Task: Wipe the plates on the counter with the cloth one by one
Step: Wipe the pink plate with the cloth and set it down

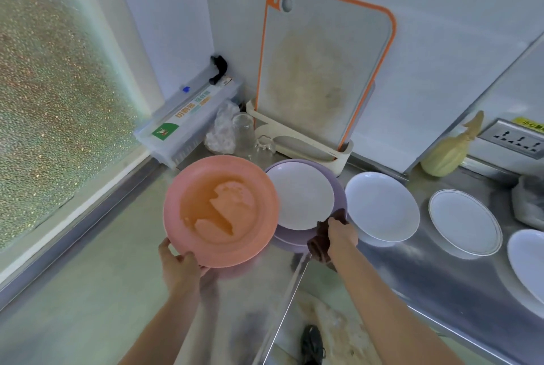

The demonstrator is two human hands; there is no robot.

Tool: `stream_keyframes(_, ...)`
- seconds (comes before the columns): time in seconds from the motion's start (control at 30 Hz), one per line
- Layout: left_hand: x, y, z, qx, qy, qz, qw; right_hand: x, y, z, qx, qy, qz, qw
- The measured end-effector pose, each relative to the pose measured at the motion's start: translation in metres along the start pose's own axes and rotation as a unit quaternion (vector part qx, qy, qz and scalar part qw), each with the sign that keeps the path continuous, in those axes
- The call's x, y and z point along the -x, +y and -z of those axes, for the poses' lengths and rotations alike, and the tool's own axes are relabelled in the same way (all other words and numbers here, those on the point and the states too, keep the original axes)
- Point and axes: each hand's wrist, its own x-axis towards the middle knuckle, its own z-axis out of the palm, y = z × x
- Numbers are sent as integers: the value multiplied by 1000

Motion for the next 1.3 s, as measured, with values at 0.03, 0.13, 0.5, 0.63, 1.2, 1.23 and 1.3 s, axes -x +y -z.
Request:
stream_keyframes(0.03, 3, 3, -2, 12, -11, -2, 1000, 5, -1, 4, 1, 1, 22, 1000)
stream_keyframes(0.13, 11, 12, -7, 37, -54, -16, 998, 30, -1, 17, 64, 26, 191, 979)
stream_keyframes(0.5, 56, 22, -36, 17, -245, -109, 963, 117, 51, -14, 455, -53, 556, 694)
stream_keyframes(0.63, 64, 21, -40, -28, -251, -155, 955, 113, 74, 0, 467, -12, 625, 626)
stream_keyframes(1.2, 69, 62, -74, -124, -238, -294, 917, 36, 51, 87, 448, -41, 733, 510)
stream_keyframes(1.23, 73, 59, -78, -133, -227, -300, 917, 44, 60, 76, 429, -33, 727, 535)
stream_keyframes(1.3, 81, 54, -83, -161, -210, -322, 909, 66, 71, 50, 398, -33, 687, 608)
